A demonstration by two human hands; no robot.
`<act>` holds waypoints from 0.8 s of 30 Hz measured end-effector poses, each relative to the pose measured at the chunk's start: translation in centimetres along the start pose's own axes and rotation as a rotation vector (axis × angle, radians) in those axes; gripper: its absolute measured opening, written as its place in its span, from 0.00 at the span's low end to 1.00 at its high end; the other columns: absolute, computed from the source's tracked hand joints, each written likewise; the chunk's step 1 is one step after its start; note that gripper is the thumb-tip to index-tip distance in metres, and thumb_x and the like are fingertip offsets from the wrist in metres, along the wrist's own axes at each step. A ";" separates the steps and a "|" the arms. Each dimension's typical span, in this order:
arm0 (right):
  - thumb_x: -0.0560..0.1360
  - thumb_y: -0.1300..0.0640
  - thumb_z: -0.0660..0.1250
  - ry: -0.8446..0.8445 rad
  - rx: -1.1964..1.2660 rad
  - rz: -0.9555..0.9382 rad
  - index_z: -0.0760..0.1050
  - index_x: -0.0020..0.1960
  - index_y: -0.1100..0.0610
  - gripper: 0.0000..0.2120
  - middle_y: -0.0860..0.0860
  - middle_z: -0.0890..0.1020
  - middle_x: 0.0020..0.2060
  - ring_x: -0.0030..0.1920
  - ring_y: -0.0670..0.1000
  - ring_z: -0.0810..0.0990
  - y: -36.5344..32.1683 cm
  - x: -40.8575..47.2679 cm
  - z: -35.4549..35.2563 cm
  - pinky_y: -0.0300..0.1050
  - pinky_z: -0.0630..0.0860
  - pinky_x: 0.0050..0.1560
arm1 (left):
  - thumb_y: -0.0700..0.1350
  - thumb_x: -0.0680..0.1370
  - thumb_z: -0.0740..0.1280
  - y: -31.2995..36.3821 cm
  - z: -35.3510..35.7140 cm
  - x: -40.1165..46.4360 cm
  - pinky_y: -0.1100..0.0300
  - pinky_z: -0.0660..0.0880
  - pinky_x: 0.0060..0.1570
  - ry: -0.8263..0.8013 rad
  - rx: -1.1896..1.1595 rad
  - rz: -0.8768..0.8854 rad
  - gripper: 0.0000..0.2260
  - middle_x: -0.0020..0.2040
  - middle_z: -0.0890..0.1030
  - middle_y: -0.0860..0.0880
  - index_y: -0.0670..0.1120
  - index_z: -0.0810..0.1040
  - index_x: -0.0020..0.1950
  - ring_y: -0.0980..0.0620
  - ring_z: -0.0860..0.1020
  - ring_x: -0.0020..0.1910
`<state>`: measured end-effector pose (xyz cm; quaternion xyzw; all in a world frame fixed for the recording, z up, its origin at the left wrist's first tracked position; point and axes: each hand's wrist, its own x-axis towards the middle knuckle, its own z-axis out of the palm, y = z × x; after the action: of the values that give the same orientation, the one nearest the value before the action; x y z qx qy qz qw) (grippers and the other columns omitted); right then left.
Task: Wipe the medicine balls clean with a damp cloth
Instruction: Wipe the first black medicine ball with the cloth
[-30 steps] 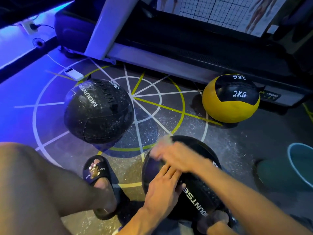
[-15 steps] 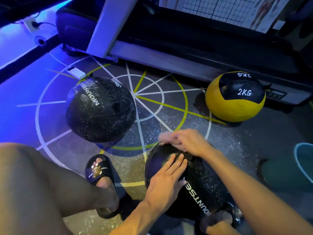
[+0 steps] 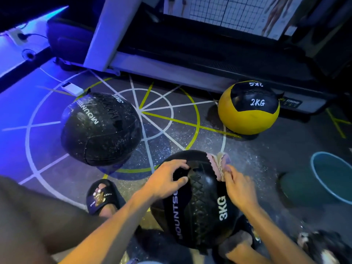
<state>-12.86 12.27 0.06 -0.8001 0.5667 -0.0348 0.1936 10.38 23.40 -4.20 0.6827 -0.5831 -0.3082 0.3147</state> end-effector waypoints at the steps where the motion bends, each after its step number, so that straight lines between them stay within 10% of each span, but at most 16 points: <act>1: 0.86 0.52 0.54 0.013 -0.007 -0.002 0.77 0.69 0.51 0.17 0.58 0.86 0.53 0.55 0.64 0.82 -0.1 -1.0 0.1 0.54 0.71 0.49 | 0.59 0.77 0.70 0.4 0.3 -0.3 0.51 0.71 0.67 0.060 0.036 -0.027 0.20 0.69 0.76 0.57 0.56 0.75 0.67 0.54 0.73 0.68; 4: 0.85 0.49 0.55 0.012 0.038 0.011 0.78 0.69 0.46 0.17 0.52 0.86 0.56 0.56 0.60 0.83 0.2 -3.4 0.6 0.52 0.74 0.54 | 0.69 0.75 0.66 1.0 1.7 -1.1 0.55 0.72 0.55 0.198 0.147 -0.030 0.22 0.57 0.76 0.58 0.61 0.75 0.66 0.54 0.74 0.55; 8: 0.84 0.52 0.59 -0.008 0.224 0.056 0.80 0.67 0.44 0.16 0.44 0.84 0.60 0.62 0.53 0.81 1.0 -5.1 0.2 0.48 0.74 0.59 | 0.59 0.79 0.70 1.2 2.4 -1.7 0.58 0.71 0.45 0.348 0.141 -0.060 0.07 0.46 0.75 0.60 0.60 0.84 0.53 0.57 0.73 0.48; 14: 0.81 0.57 0.61 0.060 0.735 0.279 0.84 0.57 0.45 0.15 0.40 0.86 0.52 0.59 0.43 0.82 3.5 -4.4 -0.7 0.46 0.76 0.64 | 0.53 0.81 0.69 2.4 0.4 0.8 0.54 0.75 0.50 0.318 0.125 -0.063 0.07 0.49 0.82 0.60 0.55 0.86 0.50 0.58 0.79 0.52; 18: 0.84 0.67 0.56 0.144 1.002 0.286 0.82 0.56 0.54 0.17 0.42 0.88 0.44 0.47 0.37 0.85 3.8 -4.0 -2.6 0.29 0.78 0.45 | 0.54 0.79 0.69 4.2 0.7 2.0 0.58 0.77 0.50 0.291 0.136 0.099 0.06 0.50 0.83 0.62 0.55 0.86 0.47 0.63 0.80 0.51; 24: 0.85 0.64 0.57 0.193 1.086 0.315 0.81 0.64 0.53 0.17 0.43 0.83 0.62 0.66 0.50 0.80 5.3 -2.4 0.7 0.57 0.75 0.69 | 0.59 0.81 0.60 3.8 4.3 0.8 0.61 0.78 0.41 0.212 0.353 0.338 0.15 0.49 0.83 0.60 0.53 0.83 0.47 0.63 0.82 0.50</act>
<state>-18.26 13.18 -2.02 -0.4850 0.5950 -0.3645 0.5272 4.83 21.81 -3.91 0.6483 -0.6973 -0.0717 0.2971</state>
